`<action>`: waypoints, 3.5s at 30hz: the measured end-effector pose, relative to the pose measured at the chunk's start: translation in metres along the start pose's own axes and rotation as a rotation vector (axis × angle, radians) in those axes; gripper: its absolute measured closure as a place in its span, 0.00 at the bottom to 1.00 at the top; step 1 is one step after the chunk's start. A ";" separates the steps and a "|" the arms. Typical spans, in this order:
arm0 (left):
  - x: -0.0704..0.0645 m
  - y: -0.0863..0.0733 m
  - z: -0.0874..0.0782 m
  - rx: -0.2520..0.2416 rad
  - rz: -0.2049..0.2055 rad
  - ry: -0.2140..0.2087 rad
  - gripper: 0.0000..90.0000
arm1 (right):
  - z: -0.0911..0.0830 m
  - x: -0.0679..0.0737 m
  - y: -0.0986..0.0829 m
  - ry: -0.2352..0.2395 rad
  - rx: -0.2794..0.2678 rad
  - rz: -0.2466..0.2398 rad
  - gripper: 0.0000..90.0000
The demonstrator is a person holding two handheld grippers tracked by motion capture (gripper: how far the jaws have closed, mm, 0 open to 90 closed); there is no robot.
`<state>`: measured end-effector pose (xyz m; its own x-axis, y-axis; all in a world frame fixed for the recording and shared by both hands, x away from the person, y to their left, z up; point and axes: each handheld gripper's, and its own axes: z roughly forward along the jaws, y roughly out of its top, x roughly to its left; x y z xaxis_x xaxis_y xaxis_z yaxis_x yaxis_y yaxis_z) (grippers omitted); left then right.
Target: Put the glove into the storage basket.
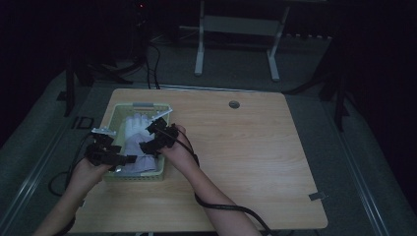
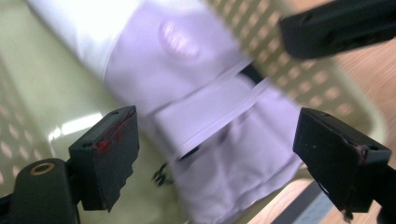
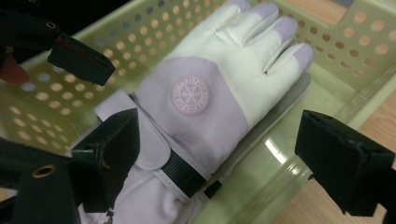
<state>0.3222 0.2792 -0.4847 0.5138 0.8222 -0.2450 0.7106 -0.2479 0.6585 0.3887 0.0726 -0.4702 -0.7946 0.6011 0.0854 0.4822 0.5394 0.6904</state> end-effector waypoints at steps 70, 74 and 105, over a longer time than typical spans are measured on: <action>-0.177 0.001 0.096 -0.156 0.321 -0.277 0.15 | -0.123 -0.106 -0.154 -0.099 -0.068 0.027 0.16; -0.182 -0.005 0.106 -0.145 0.329 -0.294 0.15 | -0.123 -0.111 -0.166 -0.098 -0.065 0.034 0.16; -0.195 -0.034 0.139 -0.134 0.364 -0.317 0.15 | -0.122 -0.119 -0.224 -0.048 -0.061 -0.003 0.16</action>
<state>0.2649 0.0564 -0.5584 0.8528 0.4928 -0.1728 0.4005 -0.4049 0.8220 0.3307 -0.1918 -0.5470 -0.7768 0.6278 0.0495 0.4549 0.5050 0.7335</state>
